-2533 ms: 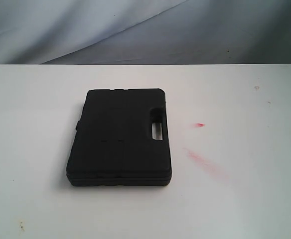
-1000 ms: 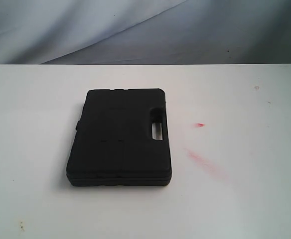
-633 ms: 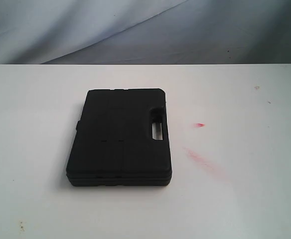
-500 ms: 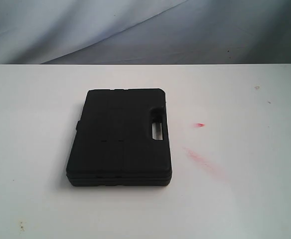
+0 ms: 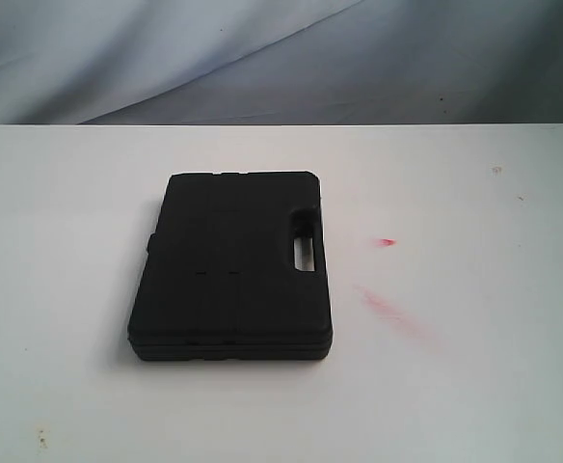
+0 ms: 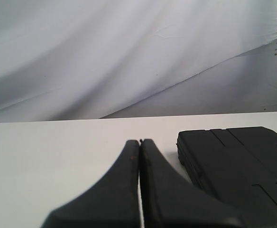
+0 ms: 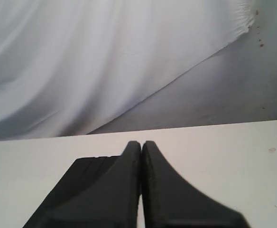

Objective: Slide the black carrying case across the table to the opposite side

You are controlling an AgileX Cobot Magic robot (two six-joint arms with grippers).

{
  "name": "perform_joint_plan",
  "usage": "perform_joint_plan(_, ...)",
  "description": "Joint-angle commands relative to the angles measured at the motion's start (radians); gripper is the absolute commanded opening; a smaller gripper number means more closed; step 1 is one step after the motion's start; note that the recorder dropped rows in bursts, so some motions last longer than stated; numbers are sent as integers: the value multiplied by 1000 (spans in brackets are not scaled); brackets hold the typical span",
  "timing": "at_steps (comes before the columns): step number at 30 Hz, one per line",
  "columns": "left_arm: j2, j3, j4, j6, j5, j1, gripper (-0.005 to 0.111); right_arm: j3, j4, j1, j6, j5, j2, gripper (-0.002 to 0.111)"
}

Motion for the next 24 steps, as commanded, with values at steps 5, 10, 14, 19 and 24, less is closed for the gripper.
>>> perform_joint_plan(5,-4,4,1,3,2,3,0,-224,158,0,-198,140,325,0)
perform_joint_plan(10,-4,4,1,3,2,3,0,-346,158,0,-201,177,484,0)
perform_joint_plan(14,-4,4,1,3,2,3,0,-428,158,0,-199,204,615,0)
perform_joint_plan(19,-4,4,1,3,2,3,0,-512,158,0,-173,213,761,0)
perform_joint_plan(24,-4,4,1,3,2,3,0,-586,130,52,-143,228,886,0)
